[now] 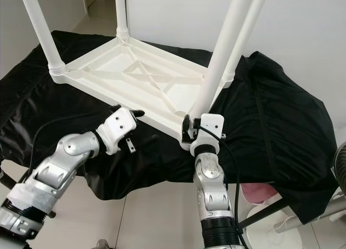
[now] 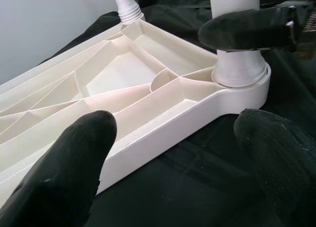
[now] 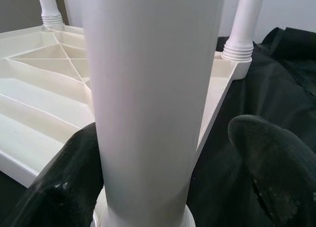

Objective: Building children table

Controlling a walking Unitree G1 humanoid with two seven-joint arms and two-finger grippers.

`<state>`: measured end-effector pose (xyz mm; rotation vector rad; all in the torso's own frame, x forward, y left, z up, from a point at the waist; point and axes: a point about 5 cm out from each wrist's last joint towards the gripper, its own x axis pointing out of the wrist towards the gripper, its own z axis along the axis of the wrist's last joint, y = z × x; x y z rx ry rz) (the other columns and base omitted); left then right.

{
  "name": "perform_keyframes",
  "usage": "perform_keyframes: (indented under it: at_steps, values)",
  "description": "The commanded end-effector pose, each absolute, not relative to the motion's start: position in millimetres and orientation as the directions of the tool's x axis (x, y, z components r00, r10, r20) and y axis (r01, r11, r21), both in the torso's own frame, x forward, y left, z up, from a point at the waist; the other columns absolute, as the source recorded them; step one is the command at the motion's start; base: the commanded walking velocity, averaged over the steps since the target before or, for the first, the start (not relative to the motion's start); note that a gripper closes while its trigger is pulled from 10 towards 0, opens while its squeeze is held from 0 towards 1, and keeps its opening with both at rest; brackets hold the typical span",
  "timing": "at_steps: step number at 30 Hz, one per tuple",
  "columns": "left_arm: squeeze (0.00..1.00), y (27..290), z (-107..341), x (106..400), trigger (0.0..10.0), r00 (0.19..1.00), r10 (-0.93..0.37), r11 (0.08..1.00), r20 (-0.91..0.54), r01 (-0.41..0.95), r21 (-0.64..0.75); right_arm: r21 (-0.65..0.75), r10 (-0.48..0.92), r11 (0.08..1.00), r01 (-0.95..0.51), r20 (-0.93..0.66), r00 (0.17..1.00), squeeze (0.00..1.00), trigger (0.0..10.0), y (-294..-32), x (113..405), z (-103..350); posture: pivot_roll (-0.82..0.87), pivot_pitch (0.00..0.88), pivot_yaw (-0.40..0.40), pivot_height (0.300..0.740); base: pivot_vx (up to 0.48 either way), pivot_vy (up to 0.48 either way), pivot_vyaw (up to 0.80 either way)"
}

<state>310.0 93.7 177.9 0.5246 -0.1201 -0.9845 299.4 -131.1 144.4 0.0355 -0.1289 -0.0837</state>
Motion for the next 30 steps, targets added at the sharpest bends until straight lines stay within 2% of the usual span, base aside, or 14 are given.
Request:
perform_keyframes:
  at_steps: [1, 14, 15, 16, 17, 18, 19, 22, 27, 28, 29, 30]
  values:
    - [0.0, 97, 181, 315, 10.0, 0.529, -0.832, 0.394, -0.164, 0.773, 0.497, 0.027, -0.071, 0.997, 0.068, 0.125, 0.99, 0.0, 10.0, -135, 290, 141, 0.02, 0.019, -0.089, 0.74, 0.0, 0.0, 0.0]
    - [0.0, 103, 185, 328, 10.0, 0.528, -0.829, 0.369, -0.185, 0.765, 0.528, 0.021, -0.03, 0.999, 0.029, 0.086, 0.996, 0.0, 10.0, -145, 261, 125, 0.0, 0.044, -0.06, 0.74, 0.0, 0.0, 0.0]
    - [0.0, 102, 186, 330, 10.0, 0.528, -0.829, 0.369, -0.183, 0.764, 0.529, 0.023, -0.015, 1.0, 0.013, 0.084, 0.996, 0.0, 7.6, -144, 259, 124, -0.01, 0.048, -0.056, 0.74, 0.0, 0.0, 0.0]
    - [0.0, 102, 187, 331, 10.0, 0.528, -0.83, 0.37, -0.182, 0.764, 0.529, 0.027, 0.002, 1.0, -0.004, 0.083, 0.997, 0.0, 4.4, -142, 257, 123, -0.01, 0.051, -0.053, 0.74, 0.0, 0.0, 0.0]
    - [0.0, 102, 187, 331, 10.0, 0.528, -0.83, 0.37, -0.182, 0.764, 0.529, 0.027, 0.002, 1.0, -0.004, 0.083, 0.997, 0.0, 4.4, -142, 257, 123, -0.01, 0.051, -0.053, 0.74, 0.0, 0.0, 0.0]
    - [0.0, 102, 187, 332, 10.0, 0.527, -0.83, 0.369, -0.181, 0.763, 0.53, 0.03, 0.012, 0.999, -0.014, 0.082, 0.997, 0.0, 0.0, -142, 256, 123, -0.01, 0.051, -0.053, 0.74, 0.0, 0.0, 0.0]
    - [0.0, 103, 188, 334, 10.0, 0.529, -0.829, 0.369, -0.181, 0.762, 0.532, 0.041, 0.04, 0.998, -0.043, 0.088, 0.995, 0.0, 0.0, -139, 255, 124, -0.02, 0.058, -0.046, 0.74, 0.0, 0.0, 0.0]
    - [0.0, 107, 191, 338, 10.0, 0.537, -0.824, 0.373, -0.181, 0.755, 0.539, 0.049, 0.113, 0.992, -0.118, 0.089, 0.99, 0.0, 0.0, -131, 251, 123, -0.02, 0.063, -0.044, 0.74, 0.0, 0.0, 0.0]
    - [0.0, 109, 192, 340, 10.0, 0.542, -0.821, 0.376, -0.18, 0.75, 0.544, 0.059, 0.156, 0.985, -0.162, 0.09, 0.984, 0.0, 0.0, -126, 250, 123, -0.02, 0.063, -0.044, 0.74, 0.0, 0.0, 0.0]
    - [0.0, 111, 193, 341, 10.0, 0.546, -0.818, 0.379, -0.179, 0.747, 0.547, 0.067, 0.197, 0.977, -0.203, 0.09, 0.976, 0.0, 2.4, -122, 248, 123, -0.02, 0.063, -0.044, 0.74, 0.0, 0.0, 0.0]
    - [0.0, 112, 194, 343, 10.0, 0.55, -0.816, 0.381, -0.178, 0.743, 0.55, 0.076, 0.24, 0.966, -0.247, 0.09, 0.967, 0.0, 10.0, -118, 248, 123, -0.02, 0.065, -0.041, 0.74, 0.0, 0.0, 0.0]
    - [0.0, 112, 194, 343, 10.0, 0.55, -0.816, 0.381, -0.178, 0.743, 0.55, 0.076, 0.24, 0.966, -0.247, 0.09, 0.967, 0.0, 10.0, -118, 248, 123, -0.02, 0.065, -0.041, 0.74, 0.0, 0.0, 0.0]
